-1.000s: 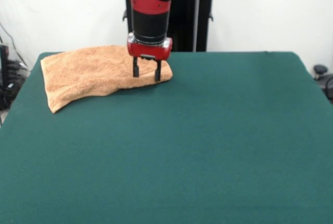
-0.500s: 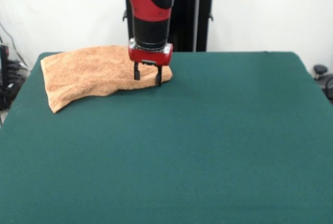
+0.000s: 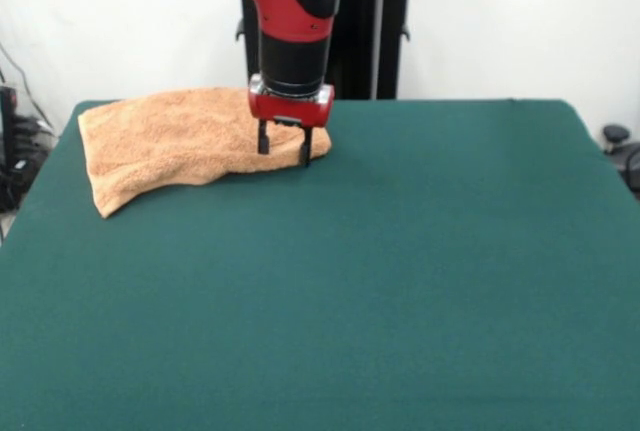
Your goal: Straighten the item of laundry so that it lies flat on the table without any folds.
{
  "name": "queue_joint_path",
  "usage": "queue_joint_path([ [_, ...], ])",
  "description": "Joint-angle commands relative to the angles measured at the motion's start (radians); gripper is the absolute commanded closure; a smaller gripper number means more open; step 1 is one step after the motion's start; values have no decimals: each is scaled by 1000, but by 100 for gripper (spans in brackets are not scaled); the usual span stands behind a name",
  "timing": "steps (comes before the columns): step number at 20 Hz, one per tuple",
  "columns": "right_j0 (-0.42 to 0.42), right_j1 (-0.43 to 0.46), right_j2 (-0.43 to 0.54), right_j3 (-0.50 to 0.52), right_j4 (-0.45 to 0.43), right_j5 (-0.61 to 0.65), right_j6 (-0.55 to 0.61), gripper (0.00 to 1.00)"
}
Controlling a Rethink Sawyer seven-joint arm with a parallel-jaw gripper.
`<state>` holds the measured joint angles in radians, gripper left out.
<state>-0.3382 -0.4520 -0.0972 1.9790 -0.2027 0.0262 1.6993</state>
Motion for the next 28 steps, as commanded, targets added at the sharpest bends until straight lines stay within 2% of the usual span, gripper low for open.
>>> queue_joint_path([
  [1,52,240,77,-148,66,-134,203,0],
  [9,62,243,63,-163,56,-124,184,0],
  [10,62,243,64,-166,60,-103,181,100],
  [23,58,239,74,-159,64,-97,186,100],
  [28,19,239,153,-155,57,-122,189,100],
])
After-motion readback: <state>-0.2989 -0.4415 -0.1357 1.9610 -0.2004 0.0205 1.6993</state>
